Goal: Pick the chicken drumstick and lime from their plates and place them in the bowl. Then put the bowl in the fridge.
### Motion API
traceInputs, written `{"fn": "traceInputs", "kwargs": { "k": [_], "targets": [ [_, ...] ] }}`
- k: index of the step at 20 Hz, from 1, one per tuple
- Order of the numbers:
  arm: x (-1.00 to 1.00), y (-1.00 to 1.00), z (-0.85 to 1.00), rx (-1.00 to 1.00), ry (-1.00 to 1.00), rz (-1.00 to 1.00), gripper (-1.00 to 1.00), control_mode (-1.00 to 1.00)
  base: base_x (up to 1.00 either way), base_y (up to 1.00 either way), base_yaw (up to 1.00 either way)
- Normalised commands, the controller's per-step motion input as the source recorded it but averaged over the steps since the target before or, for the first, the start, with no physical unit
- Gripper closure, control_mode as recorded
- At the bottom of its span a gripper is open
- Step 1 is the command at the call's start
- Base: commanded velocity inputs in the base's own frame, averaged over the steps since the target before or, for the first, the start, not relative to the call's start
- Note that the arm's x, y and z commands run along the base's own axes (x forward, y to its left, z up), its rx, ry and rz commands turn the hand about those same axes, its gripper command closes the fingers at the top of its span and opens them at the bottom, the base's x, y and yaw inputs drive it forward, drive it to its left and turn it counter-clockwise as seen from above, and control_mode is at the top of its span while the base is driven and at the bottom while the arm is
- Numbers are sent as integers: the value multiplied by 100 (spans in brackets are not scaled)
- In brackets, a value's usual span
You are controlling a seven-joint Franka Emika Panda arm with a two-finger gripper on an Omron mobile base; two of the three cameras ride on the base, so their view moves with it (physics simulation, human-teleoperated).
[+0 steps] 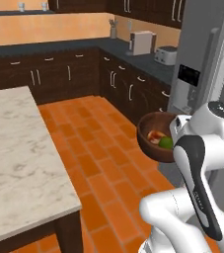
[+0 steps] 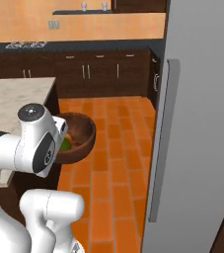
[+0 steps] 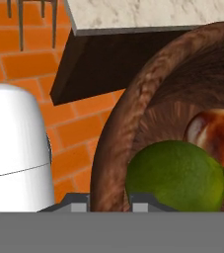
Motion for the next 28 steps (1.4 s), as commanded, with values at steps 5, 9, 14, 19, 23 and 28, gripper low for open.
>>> {"fn": "traceInputs", "kwargs": {
  "k": [5,9,14,19,23,28],
  "targets": [
    [0,0,0,0,0,0,100,100,56,6,1],
    [0,0,0,0,0,0,100,100,76,10,0],
    [0,0,0,0,0,0,100,100,93,0,4],
    [0,0,0,0,0,0,100,100,91,0,6],
    [0,0,0,0,0,0,100,100,97,-22,2],
    [0,0,0,0,0,0,100,100,99,-23,-8]
  ]
}}
